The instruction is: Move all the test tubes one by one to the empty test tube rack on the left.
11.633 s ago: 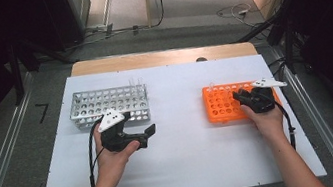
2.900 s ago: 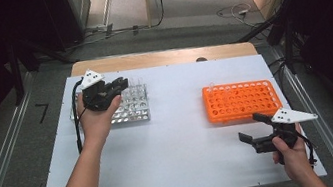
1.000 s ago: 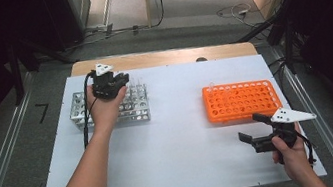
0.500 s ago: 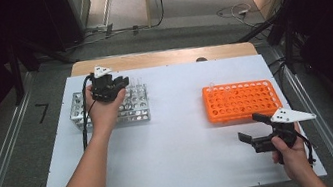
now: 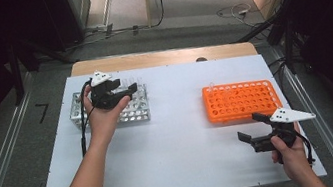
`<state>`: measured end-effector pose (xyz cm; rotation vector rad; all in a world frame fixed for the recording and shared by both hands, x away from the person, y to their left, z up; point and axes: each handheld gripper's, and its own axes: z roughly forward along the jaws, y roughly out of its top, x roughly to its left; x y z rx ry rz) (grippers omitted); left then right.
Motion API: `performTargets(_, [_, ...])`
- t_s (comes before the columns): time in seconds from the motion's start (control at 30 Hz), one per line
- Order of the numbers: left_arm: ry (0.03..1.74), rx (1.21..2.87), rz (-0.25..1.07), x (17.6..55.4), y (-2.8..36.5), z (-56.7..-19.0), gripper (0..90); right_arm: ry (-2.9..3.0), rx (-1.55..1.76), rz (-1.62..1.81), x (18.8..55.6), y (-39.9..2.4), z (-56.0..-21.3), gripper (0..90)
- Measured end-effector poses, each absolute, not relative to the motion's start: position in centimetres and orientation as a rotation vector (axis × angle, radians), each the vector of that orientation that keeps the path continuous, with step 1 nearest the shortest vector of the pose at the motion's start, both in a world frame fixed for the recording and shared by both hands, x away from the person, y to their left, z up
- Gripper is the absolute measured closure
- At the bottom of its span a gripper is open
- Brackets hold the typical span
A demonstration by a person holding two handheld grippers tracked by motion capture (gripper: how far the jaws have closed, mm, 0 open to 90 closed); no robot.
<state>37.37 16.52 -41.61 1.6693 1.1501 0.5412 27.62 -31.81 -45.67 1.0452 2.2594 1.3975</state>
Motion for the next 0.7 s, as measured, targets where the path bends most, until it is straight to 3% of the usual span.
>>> performTargets(0.27, [1.096, 1.675, 0.522, 34.6, 15.6, -41.3, 6.0, 2.248, 1.050, 1.399, 27.9, -31.6, -45.2, 3.2])
performTargets(0.7, [1.019, 1.681, 0.494, 30.3, 14.3, -41.5, 0.0, 2.230, 1.084, 1.394, 29.5, -30.4, -43.9, 3.2])
